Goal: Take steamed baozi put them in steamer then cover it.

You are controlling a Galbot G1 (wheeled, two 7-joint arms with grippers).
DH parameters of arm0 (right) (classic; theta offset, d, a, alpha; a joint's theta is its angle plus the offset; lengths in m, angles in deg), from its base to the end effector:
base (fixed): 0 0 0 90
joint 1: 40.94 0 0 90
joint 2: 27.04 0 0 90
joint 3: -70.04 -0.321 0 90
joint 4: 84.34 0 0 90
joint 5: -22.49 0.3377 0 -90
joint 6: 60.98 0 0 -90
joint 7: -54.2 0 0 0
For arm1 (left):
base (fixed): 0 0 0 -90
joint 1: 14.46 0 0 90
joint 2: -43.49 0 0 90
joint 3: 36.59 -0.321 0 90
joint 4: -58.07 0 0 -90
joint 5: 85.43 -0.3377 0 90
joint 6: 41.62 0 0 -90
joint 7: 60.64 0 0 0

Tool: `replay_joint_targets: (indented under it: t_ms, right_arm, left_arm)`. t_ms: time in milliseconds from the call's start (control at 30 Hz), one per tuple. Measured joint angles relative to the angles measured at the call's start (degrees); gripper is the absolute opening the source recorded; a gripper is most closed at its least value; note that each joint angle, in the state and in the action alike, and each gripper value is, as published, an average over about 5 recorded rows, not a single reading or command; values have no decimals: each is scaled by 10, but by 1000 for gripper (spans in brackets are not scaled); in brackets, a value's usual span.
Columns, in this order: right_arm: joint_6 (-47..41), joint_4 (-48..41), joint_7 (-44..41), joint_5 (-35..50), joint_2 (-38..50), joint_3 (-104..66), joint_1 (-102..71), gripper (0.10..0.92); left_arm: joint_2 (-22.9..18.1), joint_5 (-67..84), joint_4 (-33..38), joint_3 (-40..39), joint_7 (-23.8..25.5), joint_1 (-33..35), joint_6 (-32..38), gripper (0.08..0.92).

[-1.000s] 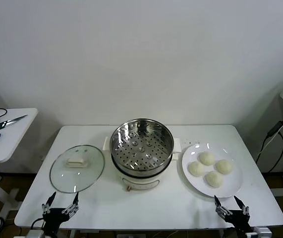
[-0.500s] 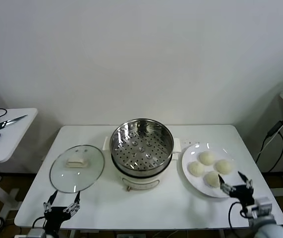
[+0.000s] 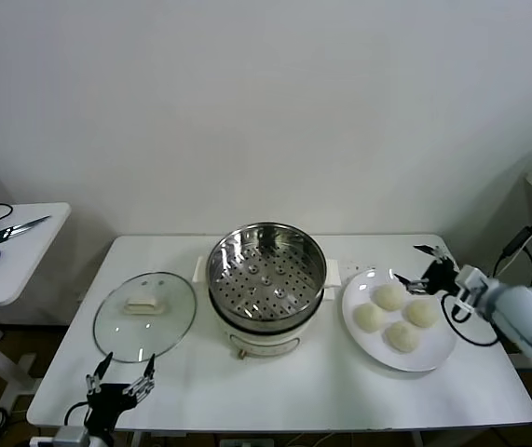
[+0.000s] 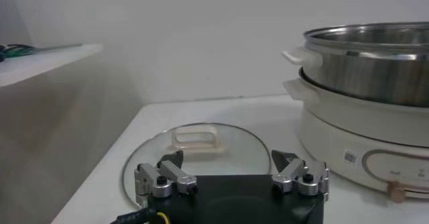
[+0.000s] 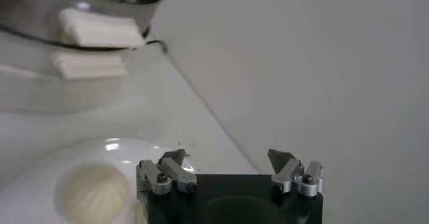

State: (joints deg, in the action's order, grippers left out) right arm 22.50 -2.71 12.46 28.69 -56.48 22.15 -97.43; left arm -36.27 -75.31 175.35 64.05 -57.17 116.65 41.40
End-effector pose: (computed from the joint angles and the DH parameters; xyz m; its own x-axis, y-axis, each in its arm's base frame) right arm 0.4148 -0.2122 -0.1775 -0.5852 -0.3812 0.7157 -0.8109 0.2773 -0.5153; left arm 0.1212 0.0841 -0.3098 -0.9423 -0.0273 0.3337 -0.0065 0.9980 0.0632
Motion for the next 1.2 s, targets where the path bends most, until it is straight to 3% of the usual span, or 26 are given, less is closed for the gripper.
replay_joint_targets:
  t_ms: [200, 400, 1200]
  right_arm:
    - [35, -85, -119, -23, -9, 213, 202, 823]
    - [39, -157, -181, -19, -45, 353, 316, 823]
    - [8, -352, -219, -27, -213, 447, 344, 823]
  left_arm:
    - [-1, -4, 3, 0, 1, 2, -1, 823]
    - [-3, -8, 5, -2, 2, 4, -1, 823]
    - [-14, -18, 4, -4, 1, 11, -3, 823]
